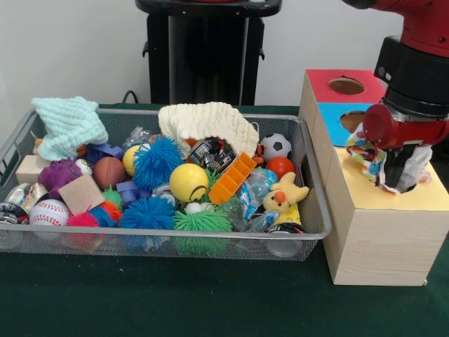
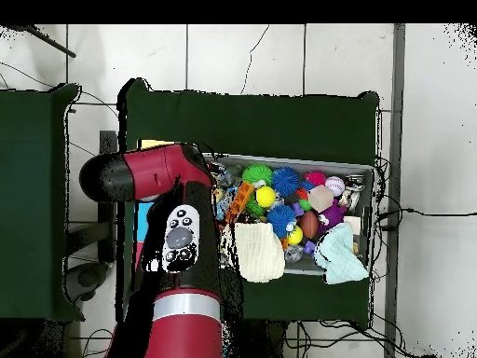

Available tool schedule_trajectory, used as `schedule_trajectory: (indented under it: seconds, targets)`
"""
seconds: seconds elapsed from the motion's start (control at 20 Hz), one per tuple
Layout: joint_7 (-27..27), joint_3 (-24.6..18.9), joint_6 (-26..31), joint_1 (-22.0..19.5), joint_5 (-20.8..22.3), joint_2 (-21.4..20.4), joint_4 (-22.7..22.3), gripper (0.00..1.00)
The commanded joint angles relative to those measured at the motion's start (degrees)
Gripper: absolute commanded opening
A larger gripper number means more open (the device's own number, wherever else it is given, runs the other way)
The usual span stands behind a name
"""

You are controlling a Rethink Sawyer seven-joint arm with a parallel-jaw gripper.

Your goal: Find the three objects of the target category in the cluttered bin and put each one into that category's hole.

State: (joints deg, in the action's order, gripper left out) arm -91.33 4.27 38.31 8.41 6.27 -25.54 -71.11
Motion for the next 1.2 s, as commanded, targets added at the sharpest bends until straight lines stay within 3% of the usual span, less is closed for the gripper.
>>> schedule_trajectory:
  seconds: [0.05, 0.7, 1.2]
  targets:
    - [0.2, -4.4, -1.9, -1.5, 4.4, 2.2, -7.4, 0.0]
    - [-6.5, 1.1, -10.3, 2.4, 5.2, 14.4, 1.6, 0.0]
    - [-6.7, 2.5, -11.3, 3.2, 4.0, 16.2, 3.0, 0.0]
